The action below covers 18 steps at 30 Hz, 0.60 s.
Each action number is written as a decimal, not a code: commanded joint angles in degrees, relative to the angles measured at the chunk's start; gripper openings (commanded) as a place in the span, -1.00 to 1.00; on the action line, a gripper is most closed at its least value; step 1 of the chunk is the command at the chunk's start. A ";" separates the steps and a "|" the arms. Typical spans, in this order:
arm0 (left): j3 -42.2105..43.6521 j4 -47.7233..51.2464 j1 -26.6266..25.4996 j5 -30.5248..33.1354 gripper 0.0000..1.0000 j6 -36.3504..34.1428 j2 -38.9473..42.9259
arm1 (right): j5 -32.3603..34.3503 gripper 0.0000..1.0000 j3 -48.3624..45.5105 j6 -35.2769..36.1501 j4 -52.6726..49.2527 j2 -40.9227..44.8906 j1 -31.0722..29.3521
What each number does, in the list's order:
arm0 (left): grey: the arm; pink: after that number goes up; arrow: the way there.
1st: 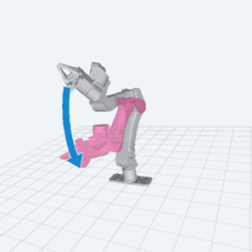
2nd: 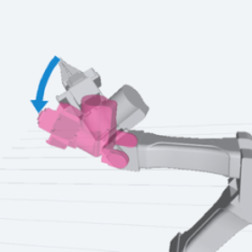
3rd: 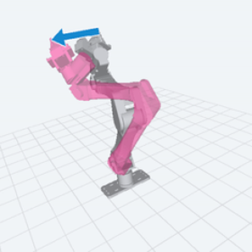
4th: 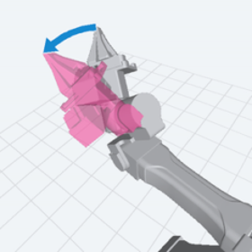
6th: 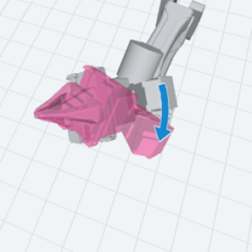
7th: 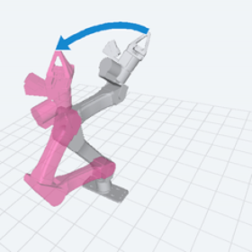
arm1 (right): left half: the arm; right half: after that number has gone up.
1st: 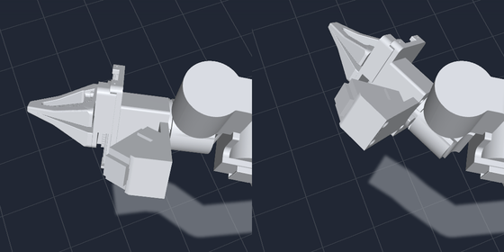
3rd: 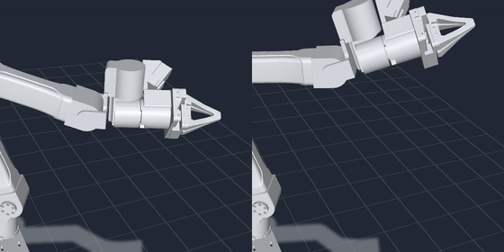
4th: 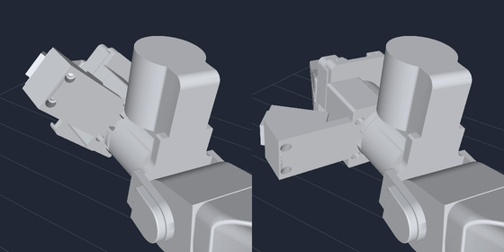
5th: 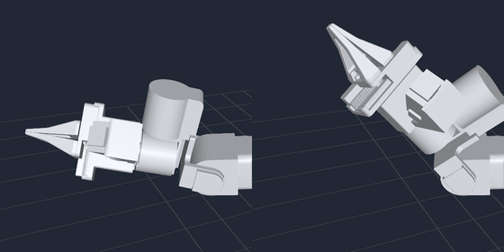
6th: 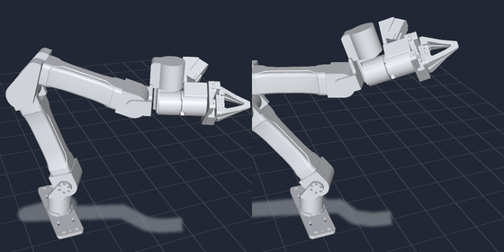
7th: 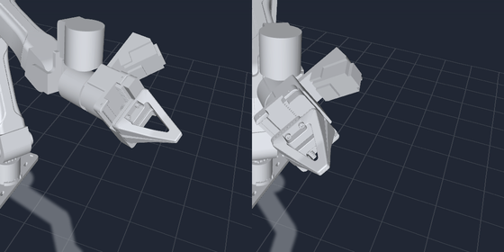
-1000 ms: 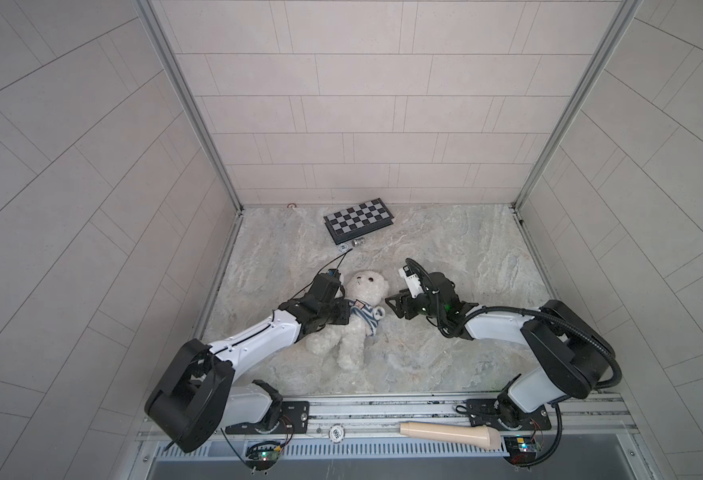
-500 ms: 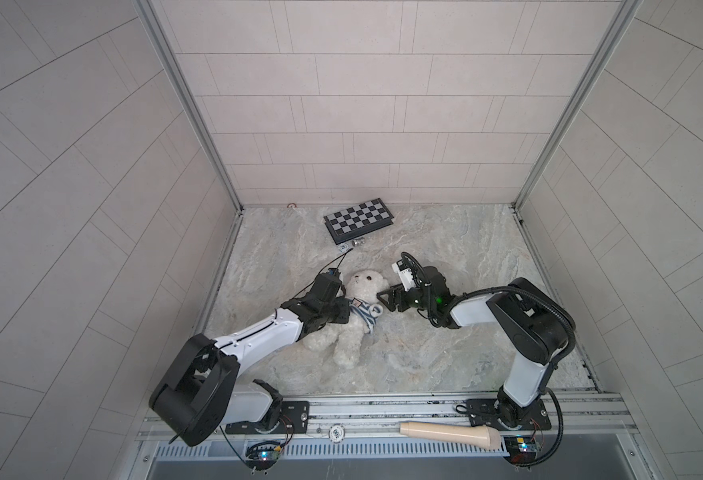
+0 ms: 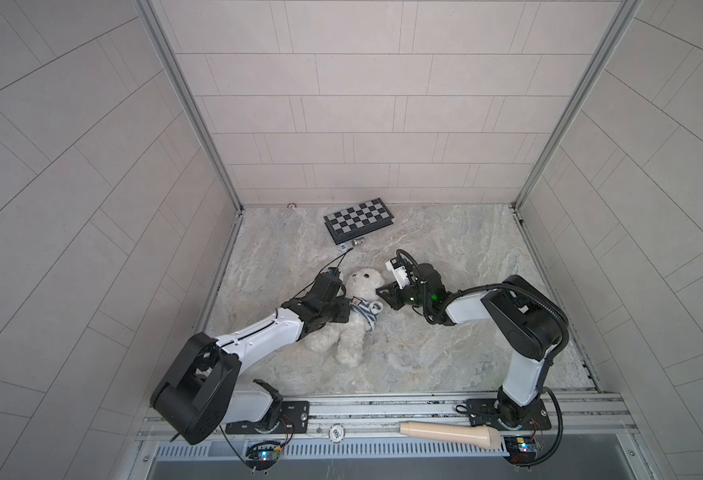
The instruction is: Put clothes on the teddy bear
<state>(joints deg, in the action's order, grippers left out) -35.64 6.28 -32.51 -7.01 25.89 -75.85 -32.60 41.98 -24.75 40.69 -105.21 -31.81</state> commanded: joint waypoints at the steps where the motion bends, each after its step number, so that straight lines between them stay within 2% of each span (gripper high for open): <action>1: 0.20 2.55 0.17 0.67 -0.34 -0.84 0.82 | 1.47 -0.90 -1.20 1.00 -0.24 3.14 -0.97; 3: -0.51 3.58 0.15 0.88 -0.19 -0.85 1.96 | 3.51 -1.00 -3.03 0.87 -0.37 4.97 -1.48; 6: -1.13 5.87 0.16 1.09 0.11 -0.77 5.76 | 9.17 -1.00 -7.49 -0.30 0.50 9.23 -2.70; 8: -1.03 7.43 0.02 1.17 0.21 -0.33 9.02 | 14.04 -1.00 -10.34 -1.63 0.66 11.78 -3.88; 10: -0.06 7.87 -1.33 1.12 0.23 1.25 12.66 | 19.12 -1.00 -13.71 -4.70 3.33 13.67 -4.47; 12: 0.91 7.68 -4.26 0.77 0.16 3.53 15.98 | 24.11 -1.00 -16.67 -7.37 6.10 14.89 -5.80; 18: -0.22 11.04 -14.00 3.09 0.13 10.33 21.92 | 33.20 -1.00 -18.83 -7.77 3.56 19.13 -10.43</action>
<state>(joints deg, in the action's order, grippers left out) -35.64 14.44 -43.64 -5.21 31.79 -55.72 -7.18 23.81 -30.48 43.09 -88.75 -40.95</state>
